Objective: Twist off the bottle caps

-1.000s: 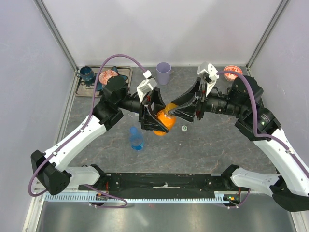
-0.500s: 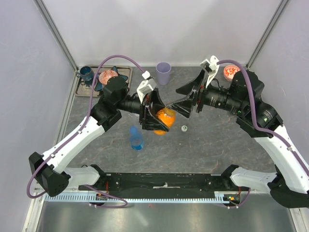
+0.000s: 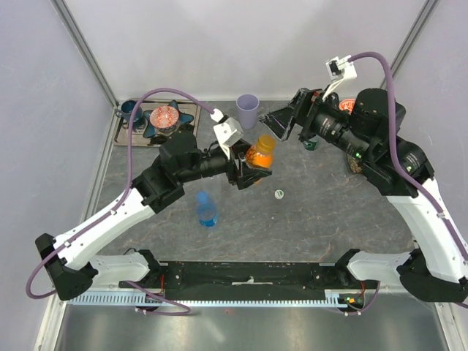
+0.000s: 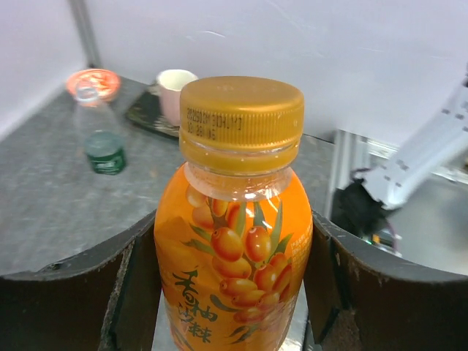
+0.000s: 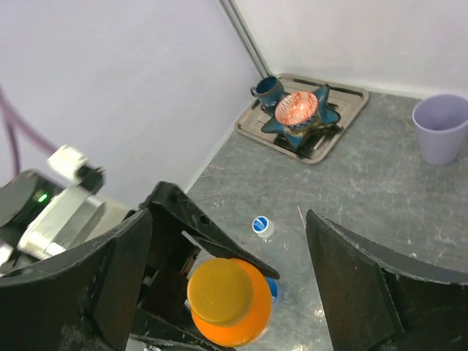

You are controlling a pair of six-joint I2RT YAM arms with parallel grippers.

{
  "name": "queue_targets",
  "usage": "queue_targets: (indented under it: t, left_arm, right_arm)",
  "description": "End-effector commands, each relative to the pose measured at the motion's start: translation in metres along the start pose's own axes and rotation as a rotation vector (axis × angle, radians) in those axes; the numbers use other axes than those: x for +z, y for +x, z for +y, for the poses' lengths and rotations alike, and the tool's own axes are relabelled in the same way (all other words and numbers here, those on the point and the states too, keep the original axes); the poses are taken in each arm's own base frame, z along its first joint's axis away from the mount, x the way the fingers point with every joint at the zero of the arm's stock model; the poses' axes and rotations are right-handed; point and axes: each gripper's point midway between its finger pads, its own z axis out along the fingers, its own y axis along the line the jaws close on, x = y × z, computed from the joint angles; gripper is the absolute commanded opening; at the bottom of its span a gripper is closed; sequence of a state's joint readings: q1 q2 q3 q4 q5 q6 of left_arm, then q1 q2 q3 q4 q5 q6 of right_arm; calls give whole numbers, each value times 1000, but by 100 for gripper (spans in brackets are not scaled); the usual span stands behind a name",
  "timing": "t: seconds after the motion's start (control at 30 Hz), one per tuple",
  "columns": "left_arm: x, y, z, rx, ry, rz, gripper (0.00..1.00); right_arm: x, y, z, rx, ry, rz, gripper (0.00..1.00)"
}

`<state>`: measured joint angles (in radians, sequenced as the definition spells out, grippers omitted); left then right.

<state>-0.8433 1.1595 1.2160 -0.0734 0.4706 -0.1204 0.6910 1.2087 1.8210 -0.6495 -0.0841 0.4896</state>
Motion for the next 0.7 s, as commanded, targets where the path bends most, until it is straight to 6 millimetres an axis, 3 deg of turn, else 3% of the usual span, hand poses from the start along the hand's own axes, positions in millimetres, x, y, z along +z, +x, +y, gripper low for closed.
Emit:
queue_targets:
  t: [0.0,0.17,0.67]
  left_arm:
    - [-7,-21,52,158,-362,-81,37]
    - [-13,-21,69,181,-505,-80,37]
    - [-6,-20,66,190,-498,-83,36]
  right_arm:
    - [7,-1,-12,81,87,-4,91]
    - [14,6,-16,94,97,12,91]
    - [47,46,-11,73,71,115,88]
